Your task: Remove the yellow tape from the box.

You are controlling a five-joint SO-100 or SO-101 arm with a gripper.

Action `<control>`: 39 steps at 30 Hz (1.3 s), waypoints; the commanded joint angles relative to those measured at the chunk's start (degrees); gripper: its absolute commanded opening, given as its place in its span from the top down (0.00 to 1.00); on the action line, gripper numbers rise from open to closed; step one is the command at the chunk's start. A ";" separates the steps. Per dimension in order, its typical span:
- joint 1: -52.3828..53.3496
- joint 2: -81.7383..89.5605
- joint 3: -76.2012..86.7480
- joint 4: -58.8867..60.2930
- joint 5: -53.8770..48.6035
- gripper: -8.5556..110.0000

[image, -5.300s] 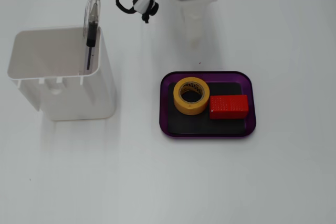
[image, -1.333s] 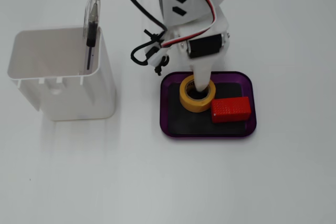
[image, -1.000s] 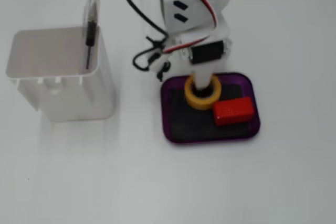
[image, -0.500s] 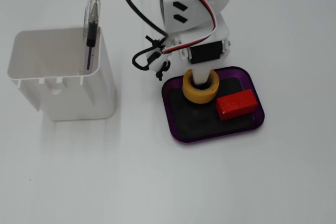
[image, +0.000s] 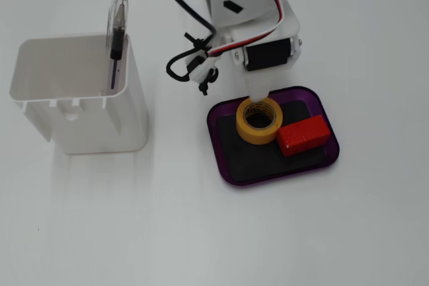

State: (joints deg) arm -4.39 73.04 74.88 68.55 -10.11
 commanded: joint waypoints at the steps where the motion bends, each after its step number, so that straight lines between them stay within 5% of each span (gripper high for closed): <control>1: -0.26 1.23 -2.37 0.35 0.26 0.93; 39: -0.79 0.26 3.43 -6.24 0.35 0.86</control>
State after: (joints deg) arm -4.75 73.12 77.96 63.11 -10.02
